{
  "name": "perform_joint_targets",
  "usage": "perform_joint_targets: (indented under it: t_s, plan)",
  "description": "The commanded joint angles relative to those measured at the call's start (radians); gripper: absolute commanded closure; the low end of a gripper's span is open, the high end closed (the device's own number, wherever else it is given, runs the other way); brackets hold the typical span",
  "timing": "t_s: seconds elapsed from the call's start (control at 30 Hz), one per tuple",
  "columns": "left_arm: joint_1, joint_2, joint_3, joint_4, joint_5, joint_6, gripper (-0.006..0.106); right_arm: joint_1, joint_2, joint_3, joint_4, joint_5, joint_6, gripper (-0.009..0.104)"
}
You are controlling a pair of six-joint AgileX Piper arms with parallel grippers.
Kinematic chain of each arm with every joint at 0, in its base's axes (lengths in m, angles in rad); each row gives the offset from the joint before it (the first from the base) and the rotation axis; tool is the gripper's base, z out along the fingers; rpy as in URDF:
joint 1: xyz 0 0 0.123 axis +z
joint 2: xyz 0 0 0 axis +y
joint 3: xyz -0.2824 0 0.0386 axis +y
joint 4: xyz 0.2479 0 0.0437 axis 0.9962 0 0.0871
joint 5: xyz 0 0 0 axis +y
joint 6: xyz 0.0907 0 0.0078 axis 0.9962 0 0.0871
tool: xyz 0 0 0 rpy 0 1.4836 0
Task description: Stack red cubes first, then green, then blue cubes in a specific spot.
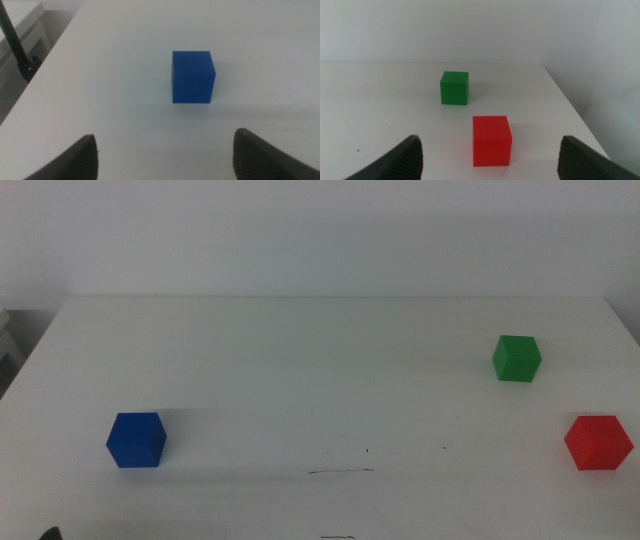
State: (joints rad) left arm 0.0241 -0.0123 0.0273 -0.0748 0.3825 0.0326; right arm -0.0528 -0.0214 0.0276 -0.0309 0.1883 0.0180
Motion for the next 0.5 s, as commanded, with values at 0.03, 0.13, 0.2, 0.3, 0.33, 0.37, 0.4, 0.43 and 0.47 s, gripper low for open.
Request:
perform_joint_targets:
  t_s: [0.03, 0.13, 0.2, 0.3, 0.33, 0.37, 0.4, 0.43, 0.47]
  plan:
    - [-0.004, -0.025, -0.002, -0.015, -0.076, -0.002, 0.010, -0.002, 0.007, -0.070, -0.008, -0.033, -0.006, 0.001]
    - [-0.004, -0.025, -0.002, -0.015, -0.076, -0.002, 0.010, -0.002, 0.036, -0.150, -0.008, 0.040, -0.006, 0.001]
    - [-0.004, -0.025, -0.002, -0.015, -0.076, -0.002, 0.010, -0.002, 0.067, -0.216, -0.008, 0.093, -0.006, 0.001]
    - [-0.004, -0.025, -0.002, -0.015, -0.076, -0.002, 0.010, -0.002, 0.138, -0.305, -0.008, 0.182, -0.006, 0.001]
    - [-0.004, -0.025, -0.002, -0.015, -0.076, -0.002, 0.010, -0.002, 0.166, -0.335, -0.008, 0.212, -0.006, 0.001]
    - [-0.004, -0.025, -0.002, -0.015, -0.076, -0.002, 0.010, -0.002, 0.189, -0.359, -0.008, 0.234, -0.006, 0.001]
    - [-0.004, -0.025, -0.002, -0.015, -0.076, -0.002, 0.010, -0.002, 0.218, -0.388, -0.008, 0.262, -0.006, 0.001]
    - [-0.004, -0.025, -0.002, -0.015, -0.076, -0.002, 0.010, -0.002, 0.247, -0.417, -0.008, 0.289, -0.006, 0.001]
    - [-0.004, -0.025, -0.002, -0.015, -0.076, -0.002, 0.010, -0.002, 0.271, -0.441, -0.008, 0.304, -0.006, 0.001]
